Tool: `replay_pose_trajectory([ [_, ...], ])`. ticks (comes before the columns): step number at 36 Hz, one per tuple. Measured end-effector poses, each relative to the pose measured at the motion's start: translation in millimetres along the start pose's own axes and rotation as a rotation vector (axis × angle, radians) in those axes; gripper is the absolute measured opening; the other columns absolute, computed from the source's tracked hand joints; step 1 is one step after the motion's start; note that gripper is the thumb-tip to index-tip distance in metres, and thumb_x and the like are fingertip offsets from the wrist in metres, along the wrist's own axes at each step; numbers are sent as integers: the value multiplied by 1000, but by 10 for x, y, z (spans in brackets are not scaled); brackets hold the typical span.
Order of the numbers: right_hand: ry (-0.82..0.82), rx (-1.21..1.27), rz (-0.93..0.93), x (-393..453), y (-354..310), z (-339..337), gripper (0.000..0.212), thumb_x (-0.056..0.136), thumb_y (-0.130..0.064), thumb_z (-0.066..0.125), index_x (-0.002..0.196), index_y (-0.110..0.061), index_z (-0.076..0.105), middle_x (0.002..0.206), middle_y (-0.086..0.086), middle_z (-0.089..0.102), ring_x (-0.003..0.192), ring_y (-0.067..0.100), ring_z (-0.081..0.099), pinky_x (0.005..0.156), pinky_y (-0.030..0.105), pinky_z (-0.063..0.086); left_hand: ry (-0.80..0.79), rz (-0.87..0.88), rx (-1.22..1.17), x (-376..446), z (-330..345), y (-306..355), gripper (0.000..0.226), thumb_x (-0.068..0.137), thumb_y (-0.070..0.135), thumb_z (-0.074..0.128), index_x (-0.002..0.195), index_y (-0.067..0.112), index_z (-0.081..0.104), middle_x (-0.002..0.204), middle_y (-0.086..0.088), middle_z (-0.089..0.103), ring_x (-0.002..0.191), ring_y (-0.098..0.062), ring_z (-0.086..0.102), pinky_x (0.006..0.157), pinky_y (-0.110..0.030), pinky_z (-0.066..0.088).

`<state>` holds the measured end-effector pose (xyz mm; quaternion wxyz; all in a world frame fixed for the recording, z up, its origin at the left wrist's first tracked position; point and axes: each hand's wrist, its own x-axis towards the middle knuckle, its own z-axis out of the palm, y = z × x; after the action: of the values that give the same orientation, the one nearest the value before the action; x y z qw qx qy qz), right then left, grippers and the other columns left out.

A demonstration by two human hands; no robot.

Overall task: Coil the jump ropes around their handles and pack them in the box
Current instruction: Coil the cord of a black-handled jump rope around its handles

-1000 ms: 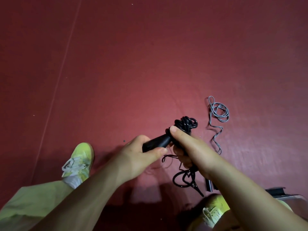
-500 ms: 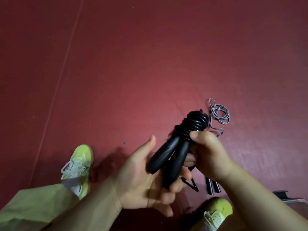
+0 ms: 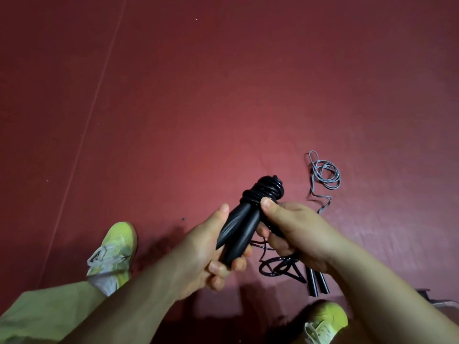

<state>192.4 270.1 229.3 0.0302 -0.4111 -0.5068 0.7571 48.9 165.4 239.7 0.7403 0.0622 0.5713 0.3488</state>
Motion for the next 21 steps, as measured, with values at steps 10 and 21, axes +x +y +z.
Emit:
replay_pose_trajectory([
  [10, 103, -178, 101, 1, -28, 23, 43, 97, -46, 43, 81, -9, 60, 53, 0, 51, 36, 9, 35, 35, 19, 26, 165, 144, 363, 78, -15, -29, 70, 94, 60, 15, 75, 14, 64, 58, -3, 58, 36, -8, 30, 45, -23, 31],
  [21, 177, -212, 156, 21, 7, 50, 50, 94, -50, 46, 72, -7, 61, 49, 3, 54, 35, 13, 45, 37, 20, 35, 369, 252, 625, 197, -169, -78, 85, 71, 82, 18, 60, 10, 62, 54, 1, 55, 48, -14, 47, 63, -33, 42],
])
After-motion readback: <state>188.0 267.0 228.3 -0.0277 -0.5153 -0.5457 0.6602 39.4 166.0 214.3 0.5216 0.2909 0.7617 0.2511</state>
